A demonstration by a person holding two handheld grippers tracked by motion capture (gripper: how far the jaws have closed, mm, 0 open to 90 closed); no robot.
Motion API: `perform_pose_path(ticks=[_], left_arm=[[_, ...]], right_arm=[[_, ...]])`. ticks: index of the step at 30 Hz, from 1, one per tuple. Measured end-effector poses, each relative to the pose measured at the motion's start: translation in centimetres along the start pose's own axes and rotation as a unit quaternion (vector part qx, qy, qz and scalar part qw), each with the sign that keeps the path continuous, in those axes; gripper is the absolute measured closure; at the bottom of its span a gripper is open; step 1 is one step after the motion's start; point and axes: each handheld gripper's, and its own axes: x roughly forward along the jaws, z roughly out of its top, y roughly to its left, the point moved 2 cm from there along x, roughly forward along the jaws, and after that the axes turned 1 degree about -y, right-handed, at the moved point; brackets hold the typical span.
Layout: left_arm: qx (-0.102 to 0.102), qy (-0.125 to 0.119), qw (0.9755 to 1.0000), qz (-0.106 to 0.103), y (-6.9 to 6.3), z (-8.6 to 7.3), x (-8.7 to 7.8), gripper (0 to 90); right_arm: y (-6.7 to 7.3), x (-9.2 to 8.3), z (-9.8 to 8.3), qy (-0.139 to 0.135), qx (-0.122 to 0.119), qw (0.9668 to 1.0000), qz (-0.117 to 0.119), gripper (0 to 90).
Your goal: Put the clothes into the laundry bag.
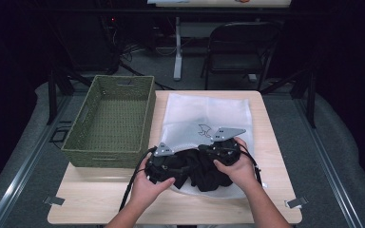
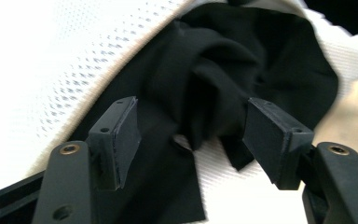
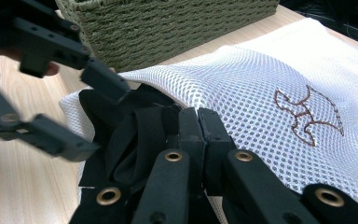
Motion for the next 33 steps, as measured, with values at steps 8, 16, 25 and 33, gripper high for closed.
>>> perform_pose_path(ticks=[8, 16, 25, 33], left_arm=[[0.008, 0.011, 0.9999, -0.008, -1.7, -1.1, 1.8, 34.3], [0.015, 0.023, 0.9996, -0.001, -2.4, -1.3, 4.2, 34.4], [0.017, 0.029, 0.9992, 0.02, -2.4, -1.8, 6.4, 39.3], [0.025, 0.024, 0.9986, 0.041, -2.2, -2.0, 7.2, 56.6]], right_arm=[[0.1, 0.0, 0.1, 0.001, -0.001, 1.0, -0.001, 89.1], [0.2, 0.0, 0.1, 0.0, -0.002, 1.0, 0.0, 89.2], [0.3, 0.0, 0.1, -0.001, -0.001, 1.0, 0.002, 89.2], [0.4, 0.0, 0.1, -0.002, -0.003, 1.0, 0.004, 89.2]])
